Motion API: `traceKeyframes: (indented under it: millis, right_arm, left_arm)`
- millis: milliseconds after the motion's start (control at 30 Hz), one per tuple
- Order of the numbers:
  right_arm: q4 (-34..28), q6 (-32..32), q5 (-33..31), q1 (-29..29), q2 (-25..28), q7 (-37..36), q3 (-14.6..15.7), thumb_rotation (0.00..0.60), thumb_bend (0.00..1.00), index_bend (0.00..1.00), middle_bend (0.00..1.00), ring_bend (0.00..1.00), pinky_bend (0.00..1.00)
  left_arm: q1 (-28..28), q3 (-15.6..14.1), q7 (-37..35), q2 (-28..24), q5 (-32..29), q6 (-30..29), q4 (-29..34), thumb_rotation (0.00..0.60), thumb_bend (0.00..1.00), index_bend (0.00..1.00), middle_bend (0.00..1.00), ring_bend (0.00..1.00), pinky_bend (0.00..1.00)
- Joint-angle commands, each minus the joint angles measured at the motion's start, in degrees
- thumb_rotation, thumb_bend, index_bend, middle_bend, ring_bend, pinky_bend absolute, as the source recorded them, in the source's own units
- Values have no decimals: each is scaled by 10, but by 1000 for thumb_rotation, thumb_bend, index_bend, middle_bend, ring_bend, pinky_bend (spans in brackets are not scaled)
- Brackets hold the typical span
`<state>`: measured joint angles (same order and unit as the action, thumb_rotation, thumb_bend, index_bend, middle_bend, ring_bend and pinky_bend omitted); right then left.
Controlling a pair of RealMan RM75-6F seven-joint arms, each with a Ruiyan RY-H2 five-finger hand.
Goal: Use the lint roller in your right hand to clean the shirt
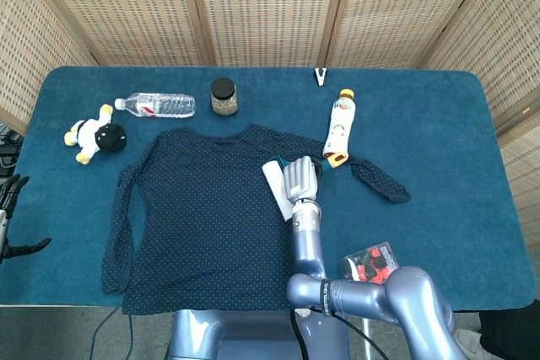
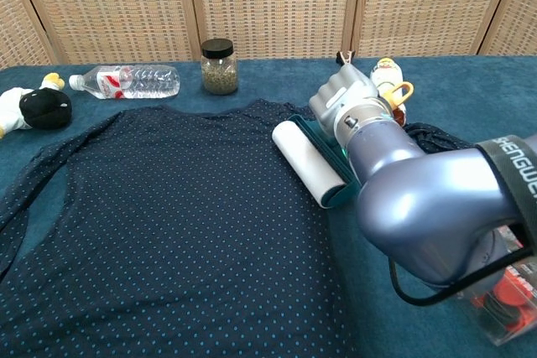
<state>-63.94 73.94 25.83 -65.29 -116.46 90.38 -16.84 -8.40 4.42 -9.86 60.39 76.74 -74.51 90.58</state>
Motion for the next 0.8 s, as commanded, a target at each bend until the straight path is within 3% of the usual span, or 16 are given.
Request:
traceKeyframes:
  millis: [33,467,800]
  right_arm:
    - [-20,-1,5,-5,-4,10,-1,600,959,759,1000,1000,1000]
    - [-76,1,39,-49,-62,28,-11,600,959,759,1000,1000,1000]
    - [-64,4,46,-53,-84,19,-24,600,957,742,1000,1000,1000]
  left_arm:
    - [0,0,0,0,-1,0,1,600,0,0,0,0,0]
    - [5,1,-6,-1,-1,-7,0,600,0,0,0,0,0]
    - [7,1,-10,-2,0,-8,-2,600,0,0,0,0,0]
